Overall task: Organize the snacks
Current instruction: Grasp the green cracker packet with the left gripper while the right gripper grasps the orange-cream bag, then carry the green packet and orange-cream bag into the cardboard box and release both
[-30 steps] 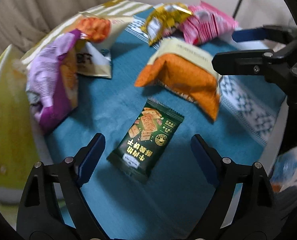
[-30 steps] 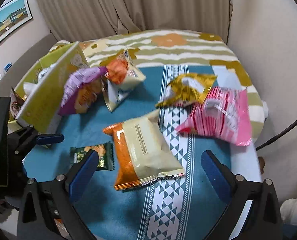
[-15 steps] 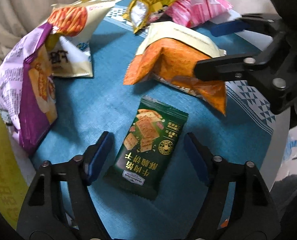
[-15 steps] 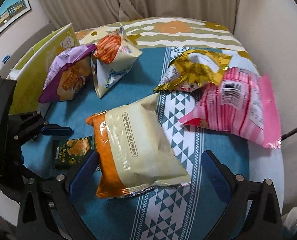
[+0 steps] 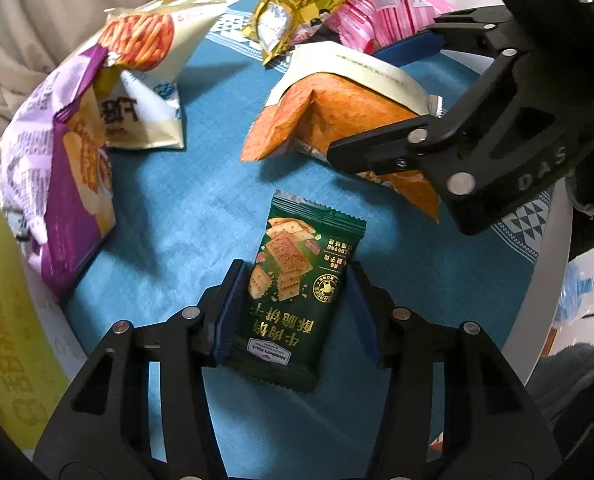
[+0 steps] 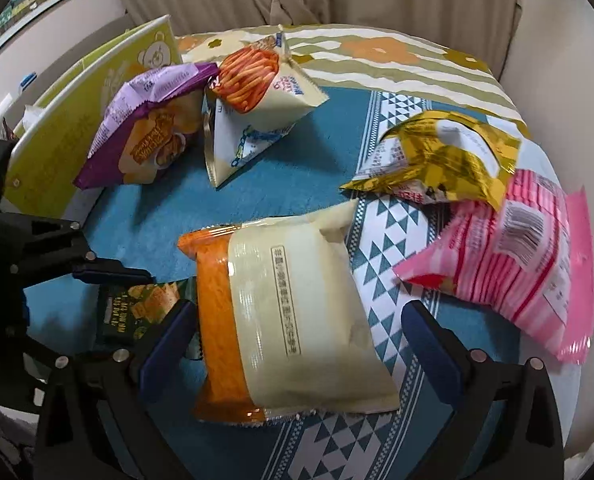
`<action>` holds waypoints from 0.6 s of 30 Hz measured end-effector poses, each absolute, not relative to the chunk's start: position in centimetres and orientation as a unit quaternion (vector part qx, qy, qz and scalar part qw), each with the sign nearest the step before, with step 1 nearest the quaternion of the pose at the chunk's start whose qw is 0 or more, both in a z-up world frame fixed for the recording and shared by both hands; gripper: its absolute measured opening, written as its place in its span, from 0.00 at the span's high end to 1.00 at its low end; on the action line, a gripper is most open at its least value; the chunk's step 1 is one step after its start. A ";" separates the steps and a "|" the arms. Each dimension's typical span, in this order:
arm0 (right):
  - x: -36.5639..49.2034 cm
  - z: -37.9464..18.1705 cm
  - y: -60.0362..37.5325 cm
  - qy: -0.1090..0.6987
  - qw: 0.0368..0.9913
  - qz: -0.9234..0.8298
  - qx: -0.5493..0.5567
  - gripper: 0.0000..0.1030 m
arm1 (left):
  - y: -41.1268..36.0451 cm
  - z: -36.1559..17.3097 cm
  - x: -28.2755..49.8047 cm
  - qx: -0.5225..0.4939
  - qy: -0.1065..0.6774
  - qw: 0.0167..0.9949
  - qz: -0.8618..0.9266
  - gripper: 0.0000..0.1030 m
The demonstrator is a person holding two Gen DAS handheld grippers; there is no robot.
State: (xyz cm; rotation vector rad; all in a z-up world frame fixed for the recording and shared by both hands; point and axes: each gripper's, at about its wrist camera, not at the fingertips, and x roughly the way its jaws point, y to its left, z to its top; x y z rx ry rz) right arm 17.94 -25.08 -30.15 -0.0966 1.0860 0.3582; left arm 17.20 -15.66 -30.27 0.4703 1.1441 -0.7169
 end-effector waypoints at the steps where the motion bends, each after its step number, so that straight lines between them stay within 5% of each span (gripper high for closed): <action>1: 18.1 -30.4 -24.9 0.516 0.838 0.173 -0.050 0.03 | -15.4 -30.3 17.0 0.213 0.526 0.756 -0.326 0.55; 6: 18.4 -31.2 -24.5 0.527 0.827 0.185 -0.062 0.14 | -14.4 -30.3 17.3 0.191 0.535 0.764 -0.306 0.55; 12: 17.9 -31.4 -24.3 0.525 0.827 0.188 -0.071 0.40 | -13.1 -30.0 17.4 0.166 0.540 0.775 -0.283 0.55; 18: 17.0 -29.8 -25.0 0.514 0.837 0.177 -0.062 0.42 | -11.9 -27.7 17.1 0.136 0.531 0.794 -0.263 0.56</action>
